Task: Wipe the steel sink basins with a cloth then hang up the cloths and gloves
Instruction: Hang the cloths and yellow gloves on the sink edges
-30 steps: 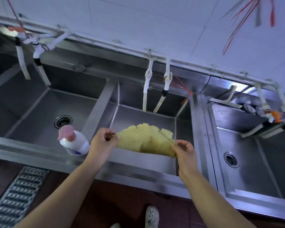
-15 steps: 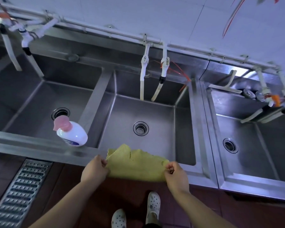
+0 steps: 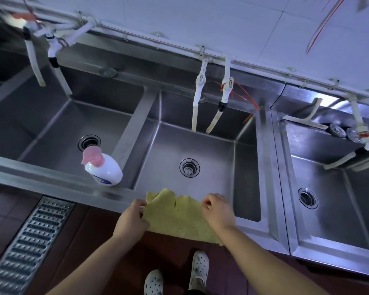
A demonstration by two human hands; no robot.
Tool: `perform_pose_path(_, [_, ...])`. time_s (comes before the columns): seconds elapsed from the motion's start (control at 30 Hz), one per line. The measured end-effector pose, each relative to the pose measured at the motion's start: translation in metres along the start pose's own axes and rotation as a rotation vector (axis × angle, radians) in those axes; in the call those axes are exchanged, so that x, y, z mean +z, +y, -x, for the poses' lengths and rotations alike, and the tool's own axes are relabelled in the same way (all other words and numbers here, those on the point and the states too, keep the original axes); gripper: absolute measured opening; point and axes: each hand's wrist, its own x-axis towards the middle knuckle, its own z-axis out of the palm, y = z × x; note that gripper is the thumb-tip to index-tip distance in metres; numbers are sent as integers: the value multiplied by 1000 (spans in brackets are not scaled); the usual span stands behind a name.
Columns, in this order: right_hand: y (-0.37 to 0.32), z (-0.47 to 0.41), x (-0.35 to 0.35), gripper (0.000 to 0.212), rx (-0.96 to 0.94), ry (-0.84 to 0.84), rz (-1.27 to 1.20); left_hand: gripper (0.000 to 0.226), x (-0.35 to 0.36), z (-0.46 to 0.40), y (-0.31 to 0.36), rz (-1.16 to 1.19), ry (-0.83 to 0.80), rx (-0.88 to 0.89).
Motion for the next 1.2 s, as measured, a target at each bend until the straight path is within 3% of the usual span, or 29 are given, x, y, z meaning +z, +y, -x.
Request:
perform_pose_path(0.13, [-25,-35,18,31,-103,-312,119,50,-1,4,-3,-21,88,-24])
perform_pose_path(0.2, [-32,-45,25,38,-97,-431,161,36,-2,9,-5,-70,186,-66])
perform_pose_path(0.27, [-35,-51,27,40,-78,-529,198,25,-2,14,-8,-92,213,-93])
perform_pose_path(0.33, [-36,-54,26,36,-70,-550,244,29,0,19,-12,-89,190,-104])
perform_pose_path(0.47, [-35,-55,13,14,-70,-502,235,27,4,24,-14,-114,133,-105])
perform_pose_path(0.63, [-52,-50,-27,24,-108,-452,-22,22,6,28,3,-70,105,-41])
perform_pose_path(0.8, [-78,-45,-76,17,-171,-222,-112,37,5,24,32,199,104,-8])
perform_pose_path(1.07, [-97,-24,-143,13,-74,52,-610,59,-16,19,106,570,-13,244])
perform_pose_path(1.2, [-84,-7,-166,10,-43,169,-644,64,-20,26,143,706,-138,170])
